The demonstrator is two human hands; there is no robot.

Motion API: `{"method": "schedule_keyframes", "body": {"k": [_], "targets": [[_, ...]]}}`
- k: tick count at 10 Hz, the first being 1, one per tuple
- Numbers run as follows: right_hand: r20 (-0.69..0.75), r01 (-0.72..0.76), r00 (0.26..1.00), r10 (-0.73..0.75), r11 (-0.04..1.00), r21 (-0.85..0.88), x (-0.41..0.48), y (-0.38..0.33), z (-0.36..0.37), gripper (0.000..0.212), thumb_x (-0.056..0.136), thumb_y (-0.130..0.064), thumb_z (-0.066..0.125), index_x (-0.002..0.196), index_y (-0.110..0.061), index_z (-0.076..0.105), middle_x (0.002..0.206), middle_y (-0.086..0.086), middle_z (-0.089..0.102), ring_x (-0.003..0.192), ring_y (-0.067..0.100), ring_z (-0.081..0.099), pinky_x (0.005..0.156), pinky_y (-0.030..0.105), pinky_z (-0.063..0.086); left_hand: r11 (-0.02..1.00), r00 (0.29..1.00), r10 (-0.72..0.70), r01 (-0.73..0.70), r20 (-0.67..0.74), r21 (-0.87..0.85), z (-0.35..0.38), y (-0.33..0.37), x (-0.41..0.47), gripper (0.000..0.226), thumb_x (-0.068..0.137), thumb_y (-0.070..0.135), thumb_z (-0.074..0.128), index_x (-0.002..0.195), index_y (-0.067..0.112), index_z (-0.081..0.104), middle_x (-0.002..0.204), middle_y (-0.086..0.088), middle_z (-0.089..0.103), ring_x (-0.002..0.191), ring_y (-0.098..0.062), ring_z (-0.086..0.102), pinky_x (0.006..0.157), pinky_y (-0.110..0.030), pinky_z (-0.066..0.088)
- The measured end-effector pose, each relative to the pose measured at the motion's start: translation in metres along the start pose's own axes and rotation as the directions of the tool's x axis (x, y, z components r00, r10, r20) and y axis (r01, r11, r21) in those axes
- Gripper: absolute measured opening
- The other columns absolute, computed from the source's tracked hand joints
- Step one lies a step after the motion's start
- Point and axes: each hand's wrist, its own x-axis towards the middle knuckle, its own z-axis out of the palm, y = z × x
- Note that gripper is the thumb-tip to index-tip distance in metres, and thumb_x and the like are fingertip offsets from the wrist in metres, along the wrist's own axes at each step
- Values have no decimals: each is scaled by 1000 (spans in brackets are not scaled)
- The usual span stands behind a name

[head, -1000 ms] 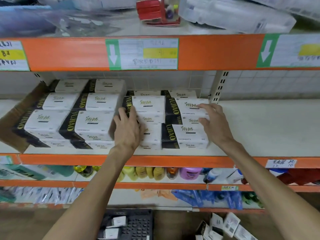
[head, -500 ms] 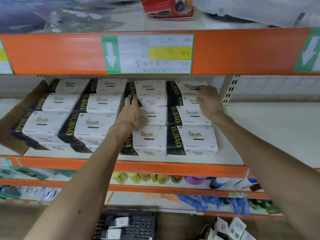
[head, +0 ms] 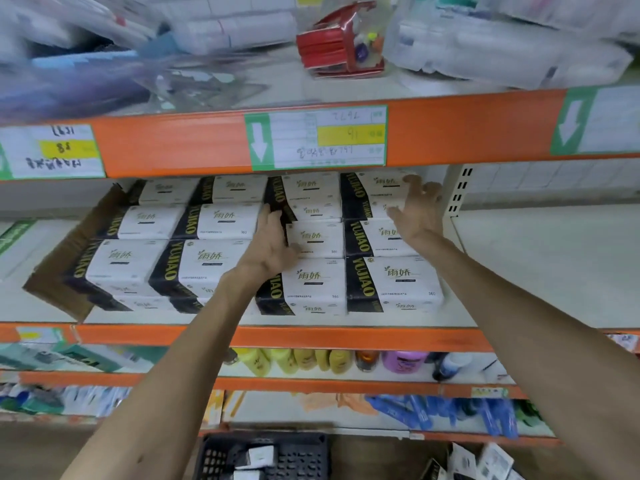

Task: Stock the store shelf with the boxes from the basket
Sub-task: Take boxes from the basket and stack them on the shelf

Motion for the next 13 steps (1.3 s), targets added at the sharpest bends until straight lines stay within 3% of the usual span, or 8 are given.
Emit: {"method": "schedule_keyframes", "body": {"k": [1, 2, 3, 6, 8, 9, 11, 13], "targets": [[-53, -1, 999, 0, 1000, -26, -35, -8, 4, 60, 88, -17, 64, 140, -10, 36, 139, 26, 32, 127, 39, 33, 98, 41, 40, 985, 985, 169, -168, 26, -49, -15, -6, -27, 61, 85, 4, 63, 141, 3, 40, 149, -16, 36, 136, -31, 39, 115, -37, 33], [-53, 49, 997, -52, 997, -53, -74, -20, 8, 50, 91, -17, 58, 136, -8, 39, 138, 23, 35, 126, 36, 34, 101, 42, 38, 978, 979, 198, -201, 47, 61, -26, -13, -49, 43, 87, 4, 60, 130, 1, 53, 144, -18, 45, 118, -29, 55, 84, -6, 33], [-48, 153, 986, -159, 983, -106, -110, -43, 10, 46, 93, -16, 54, 136, -7, 41, 135, 19, 40, 123, 32, 38, 103, 39, 37, 970, 971, 222, -229, 85, 83, -35, -22, -67, 24, 89, 6, 56, 111, 6, 67, 121, -13, 63, 101, -31, 62, 70, -13, 37], [-89, 222, 969, -230, 970, -95, -244, -126, 36, 41, 94, -17, 51, 133, -6, 45, 127, 17, 47, 118, 31, 42, 102, 38, 36, 938, 908, 343, -319, 242, -135, -75, -98, -157, 21, 94, 6, 52, 108, 9, 68, 112, -9, 68, 107, -21, 63, 95, -34, 50], [29, 188, 982, -186, 978, -85, -340, -127, 99, 33, 94, -16, 48, 124, -4, 48, 117, 17, 49, 105, 33, 47, 93, 40, 41, 983, 930, 179, -158, 320, -93, -58, -218, -206, 19, 94, 5, 53, 104, 7, 68, 96, -1, 65, 85, -10, 59, 74, -15, 45], [118, 168, 981, -157, 981, -91, -371, -119, 126, 34, 94, -15, 50, 126, -4, 49, 119, 17, 48, 107, 33, 47, 92, 41, 42, 938, 923, -76, 194, 377, -288, -45, -275, -232, 27, 97, -4, 42, 80, 1, 63, 82, -6, 53, 66, -7, 44, 54, -13, 43], [343, 100, 937, -63, 991, -92, -422, -96, 188, 33, 97, -17, 47, 127, -3, 48, 120, 16, 49, 114, 31, 46, 95, 38, 41, 925, 849, -322, 376, 419, -50, -4, -370, -275, 22, 92, 0, 54, 109, -1, 67, 104, -14, 66, 96, -26, 61, 92, -36, 47], [582, 24, 813, 28, 996, -82, -489, -51, 289, 34, 97, -24, 48, 129, -11, 47, 121, 10, 49, 114, 27, 49, 92, 36, 43, 824, 709, -515, 564, 482, 51, 89, -445, -308, 23, 92, 10, 56, 110, 10, 71, 115, -11, 69, 113, -27, 62, 96, -28, 44]]}}
